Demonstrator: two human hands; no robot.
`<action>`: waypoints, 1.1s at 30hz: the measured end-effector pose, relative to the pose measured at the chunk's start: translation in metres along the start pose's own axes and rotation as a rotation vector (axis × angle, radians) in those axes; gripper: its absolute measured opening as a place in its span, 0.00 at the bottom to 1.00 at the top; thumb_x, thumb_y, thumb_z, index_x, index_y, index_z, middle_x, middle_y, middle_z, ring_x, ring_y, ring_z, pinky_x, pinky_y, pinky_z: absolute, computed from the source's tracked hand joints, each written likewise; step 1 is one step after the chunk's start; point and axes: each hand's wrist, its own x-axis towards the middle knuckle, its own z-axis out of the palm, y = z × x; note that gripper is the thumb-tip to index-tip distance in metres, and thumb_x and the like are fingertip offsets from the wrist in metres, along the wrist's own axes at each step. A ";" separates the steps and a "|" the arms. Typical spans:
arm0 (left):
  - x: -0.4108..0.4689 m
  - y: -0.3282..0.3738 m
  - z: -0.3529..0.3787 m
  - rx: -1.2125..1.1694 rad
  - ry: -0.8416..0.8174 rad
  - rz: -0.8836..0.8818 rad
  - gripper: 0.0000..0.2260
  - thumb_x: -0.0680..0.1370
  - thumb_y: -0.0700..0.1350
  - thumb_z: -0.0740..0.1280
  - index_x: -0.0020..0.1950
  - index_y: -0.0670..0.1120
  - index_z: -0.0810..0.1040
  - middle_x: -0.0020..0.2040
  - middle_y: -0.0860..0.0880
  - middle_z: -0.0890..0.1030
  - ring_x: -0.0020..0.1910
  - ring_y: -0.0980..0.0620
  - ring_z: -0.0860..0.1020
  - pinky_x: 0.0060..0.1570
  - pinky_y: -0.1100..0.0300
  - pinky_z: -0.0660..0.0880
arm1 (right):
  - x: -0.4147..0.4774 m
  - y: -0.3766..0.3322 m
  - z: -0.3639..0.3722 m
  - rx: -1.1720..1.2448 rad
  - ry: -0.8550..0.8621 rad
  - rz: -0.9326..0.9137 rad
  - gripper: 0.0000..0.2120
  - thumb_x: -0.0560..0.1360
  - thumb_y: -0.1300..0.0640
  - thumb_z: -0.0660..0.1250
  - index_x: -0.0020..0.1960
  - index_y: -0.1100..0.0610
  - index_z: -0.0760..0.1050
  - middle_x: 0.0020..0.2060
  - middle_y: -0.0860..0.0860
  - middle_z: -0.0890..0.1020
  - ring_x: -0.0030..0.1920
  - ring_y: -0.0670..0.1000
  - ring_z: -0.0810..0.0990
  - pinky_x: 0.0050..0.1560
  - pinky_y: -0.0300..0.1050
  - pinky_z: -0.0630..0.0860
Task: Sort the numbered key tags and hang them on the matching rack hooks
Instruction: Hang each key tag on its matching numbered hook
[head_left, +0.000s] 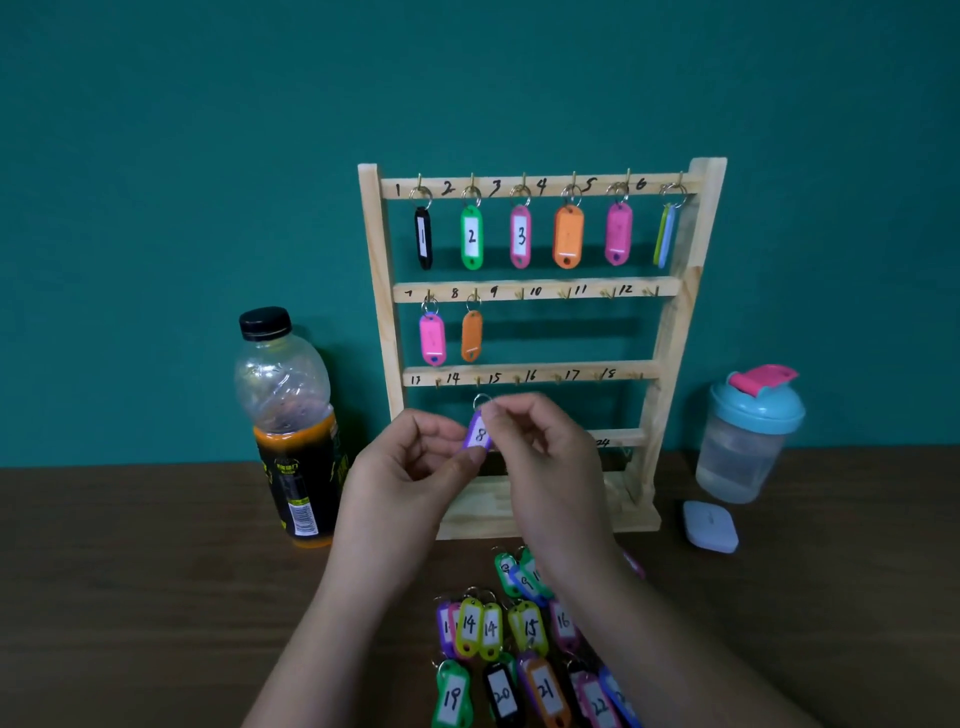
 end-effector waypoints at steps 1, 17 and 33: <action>0.000 0.000 0.000 -0.007 0.004 -0.001 0.06 0.76 0.39 0.77 0.50 0.45 0.83 0.43 0.46 0.86 0.41 0.54 0.82 0.39 0.66 0.76 | 0.007 -0.005 0.001 -0.021 -0.006 -0.039 0.06 0.83 0.56 0.70 0.49 0.53 0.84 0.41 0.42 0.84 0.44 0.42 0.82 0.44 0.32 0.74; 0.003 -0.009 -0.014 0.126 0.022 -0.014 0.05 0.78 0.39 0.76 0.49 0.49 0.84 0.45 0.47 0.87 0.48 0.41 0.83 0.56 0.42 0.82 | 0.077 -0.066 0.018 -0.053 0.059 -0.030 0.10 0.82 0.60 0.67 0.44 0.59 0.82 0.32 0.55 0.86 0.25 0.56 0.84 0.25 0.39 0.69; 0.005 -0.023 -0.016 0.288 -0.050 -0.041 0.08 0.77 0.42 0.77 0.47 0.56 0.84 0.40 0.51 0.85 0.42 0.52 0.83 0.50 0.48 0.82 | 0.066 -0.059 0.011 -0.398 -0.046 -0.082 0.12 0.85 0.55 0.64 0.45 0.56 0.81 0.31 0.52 0.85 0.24 0.46 0.83 0.26 0.40 0.76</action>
